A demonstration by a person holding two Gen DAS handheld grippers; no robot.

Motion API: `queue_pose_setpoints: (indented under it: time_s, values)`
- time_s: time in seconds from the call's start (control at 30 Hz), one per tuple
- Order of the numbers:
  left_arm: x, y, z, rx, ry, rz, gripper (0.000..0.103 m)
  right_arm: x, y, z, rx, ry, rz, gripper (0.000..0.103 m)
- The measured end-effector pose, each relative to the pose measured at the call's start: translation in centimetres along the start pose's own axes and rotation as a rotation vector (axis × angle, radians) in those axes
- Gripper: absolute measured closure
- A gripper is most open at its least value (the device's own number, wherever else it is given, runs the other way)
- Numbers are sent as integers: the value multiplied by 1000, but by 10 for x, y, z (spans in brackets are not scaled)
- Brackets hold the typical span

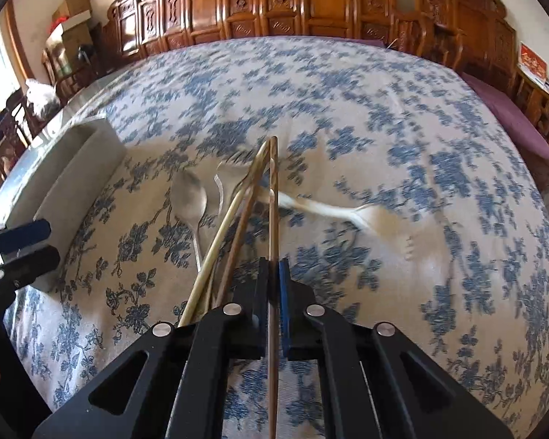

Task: Organize utensils
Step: 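Grasp a wooden chopstick with the right tool while the left tool returns to the pile, then grasp a wooden chopstick from the pile with the left tool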

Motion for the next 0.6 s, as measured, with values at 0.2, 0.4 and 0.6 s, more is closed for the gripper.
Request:
queue_pose_setpoints:
  time_s: [0.2,0.4,0.6]
  values:
    - [3,3,17,16,-9,-12,68,-13,-3,30,27,-56,46,97]
    - [13,4,45,52,-39,-37,68,-10,-10,51,61,-66,35,97]
    - [33,6,71,64,-73,-70,73,-12,-12,61,112,-42,48,97]
Point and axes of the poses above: each gripper's, at about its wrist camera, not at the fingertips, and x roughly the way its jaws point, z to its right, y to its top, the point moved 4 cm from there along x, roughly the way its jaws point, and after that the axes turned 12 degrees about -x, right-handed, at the moved point
